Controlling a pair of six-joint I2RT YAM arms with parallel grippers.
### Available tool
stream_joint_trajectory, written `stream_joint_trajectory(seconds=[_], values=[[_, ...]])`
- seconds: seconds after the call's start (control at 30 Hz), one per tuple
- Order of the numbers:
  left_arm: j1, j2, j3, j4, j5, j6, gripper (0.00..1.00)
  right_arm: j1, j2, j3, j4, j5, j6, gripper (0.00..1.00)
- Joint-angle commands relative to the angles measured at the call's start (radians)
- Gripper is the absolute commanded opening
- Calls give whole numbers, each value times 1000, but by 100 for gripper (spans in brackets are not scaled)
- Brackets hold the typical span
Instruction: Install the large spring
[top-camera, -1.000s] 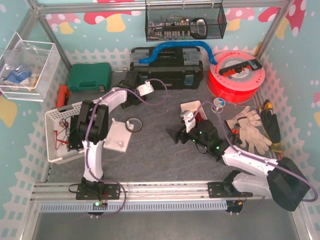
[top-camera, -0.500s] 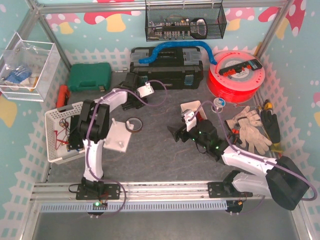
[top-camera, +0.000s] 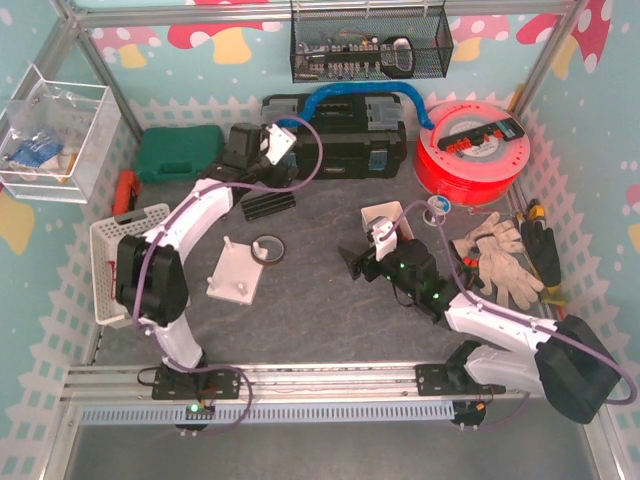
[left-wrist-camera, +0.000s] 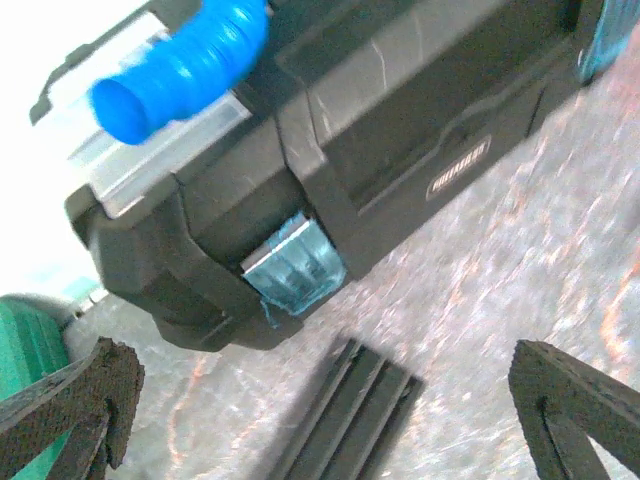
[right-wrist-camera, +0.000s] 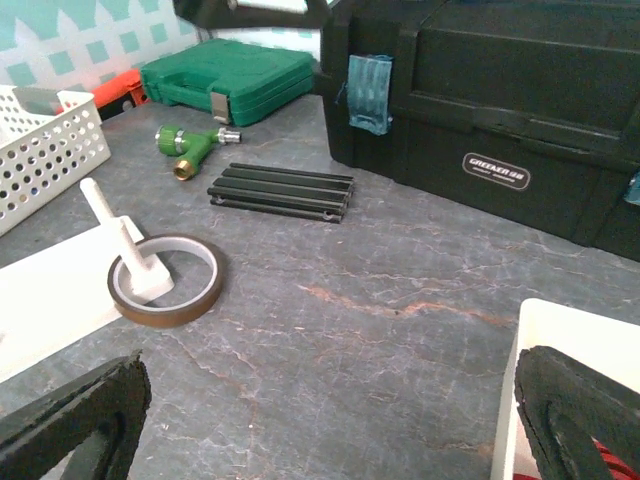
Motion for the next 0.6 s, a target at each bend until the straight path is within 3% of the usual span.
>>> stream_joint_trajectory(seconds=[0.0, 0.2, 0.33, 0.4, 0.5, 0.57], values=[[-5, -70, -43, -46, -40, -348, 99, 8, -41, -19, 11, 65, 13, 99], [0, -185, -169, -114, 44, -468, 99, 8, -69, -25, -15, 125, 13, 99], [-78, -266, -281, -133, -6, -468, 92, 8, -60, -19, -7, 73, 22, 99], [-134, -286, -317, -155, -71, -470, 81, 8, -53, -19, -4, 69, 27, 99], [-192, -273, -339, -205, -120, -481, 55, 8, -56, -22, -2, 71, 29, 99], [-218, -245, -346, -245, -159, -499, 44, 8, -63, -25, 1, 73, 30, 99]])
